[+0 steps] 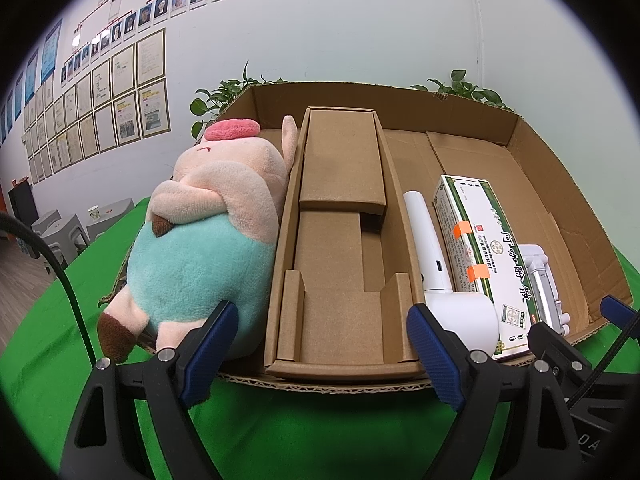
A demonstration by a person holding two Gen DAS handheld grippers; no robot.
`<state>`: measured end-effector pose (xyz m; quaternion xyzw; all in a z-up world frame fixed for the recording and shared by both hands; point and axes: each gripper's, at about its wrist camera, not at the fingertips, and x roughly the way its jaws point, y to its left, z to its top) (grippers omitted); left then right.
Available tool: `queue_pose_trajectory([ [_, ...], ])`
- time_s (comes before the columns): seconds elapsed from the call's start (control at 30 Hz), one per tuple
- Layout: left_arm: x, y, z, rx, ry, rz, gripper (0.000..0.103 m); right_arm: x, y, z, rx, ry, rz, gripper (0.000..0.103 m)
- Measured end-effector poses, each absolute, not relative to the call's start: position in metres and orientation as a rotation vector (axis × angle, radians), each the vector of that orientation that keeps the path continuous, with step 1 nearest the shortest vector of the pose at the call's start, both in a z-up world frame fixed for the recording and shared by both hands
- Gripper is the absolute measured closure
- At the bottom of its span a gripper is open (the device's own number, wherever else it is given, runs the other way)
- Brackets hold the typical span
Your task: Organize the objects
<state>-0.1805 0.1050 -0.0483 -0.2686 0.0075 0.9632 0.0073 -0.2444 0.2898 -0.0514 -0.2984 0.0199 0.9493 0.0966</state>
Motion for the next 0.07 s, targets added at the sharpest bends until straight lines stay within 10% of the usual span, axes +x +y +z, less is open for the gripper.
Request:
queue_pose_trajectory([
  [0.07, -0.1804, 0.1049, -0.0484, -0.840, 0.024, 3.012, 0.016, -0.2444, 0.2898, -0.0515, -0.884, 0.059, 2.812, 0.000],
])
